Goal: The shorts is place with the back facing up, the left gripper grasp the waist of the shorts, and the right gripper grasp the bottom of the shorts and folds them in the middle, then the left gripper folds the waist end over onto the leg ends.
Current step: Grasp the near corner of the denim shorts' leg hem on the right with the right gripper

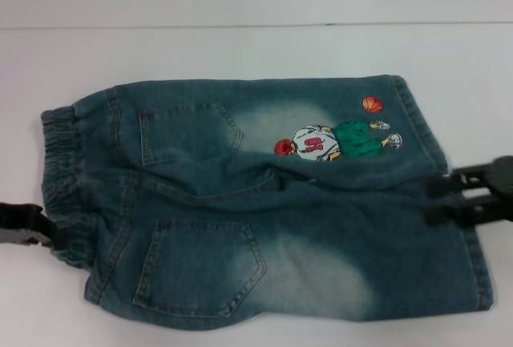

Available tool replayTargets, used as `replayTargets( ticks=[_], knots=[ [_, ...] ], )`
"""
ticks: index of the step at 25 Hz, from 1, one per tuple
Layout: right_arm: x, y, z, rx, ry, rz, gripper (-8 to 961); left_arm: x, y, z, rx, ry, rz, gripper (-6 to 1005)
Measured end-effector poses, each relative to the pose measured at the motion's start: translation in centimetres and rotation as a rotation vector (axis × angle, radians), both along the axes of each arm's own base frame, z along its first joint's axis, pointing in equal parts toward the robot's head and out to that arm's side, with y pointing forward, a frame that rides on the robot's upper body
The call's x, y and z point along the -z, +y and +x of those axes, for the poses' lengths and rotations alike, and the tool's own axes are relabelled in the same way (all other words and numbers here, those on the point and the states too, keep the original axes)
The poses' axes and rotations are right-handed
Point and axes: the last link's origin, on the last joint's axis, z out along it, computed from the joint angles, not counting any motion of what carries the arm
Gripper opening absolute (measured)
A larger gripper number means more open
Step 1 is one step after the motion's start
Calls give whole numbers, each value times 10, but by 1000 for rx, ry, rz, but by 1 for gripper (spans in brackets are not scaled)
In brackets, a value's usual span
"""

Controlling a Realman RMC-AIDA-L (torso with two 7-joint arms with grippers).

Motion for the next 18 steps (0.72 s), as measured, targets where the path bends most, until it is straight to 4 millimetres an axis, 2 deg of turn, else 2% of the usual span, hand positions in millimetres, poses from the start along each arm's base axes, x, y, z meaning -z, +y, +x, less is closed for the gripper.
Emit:
replayTargets(
  ticks=[3,6,10,18],
  knots=[
    [-14,0,4,4,-140,-39,791,-1,3,1,6,-1,9,24],
    [-19,-3,12,24,-254,-69,791,-3,5,3,12,-1,20,24],
    [-16,-7,23,40,-387,-144,791,-3,7,4,15,-1,23,24],
    [-11,-12,34,51,-528,-239,790,-4,12,8,19,-1,32,24]
  ],
)
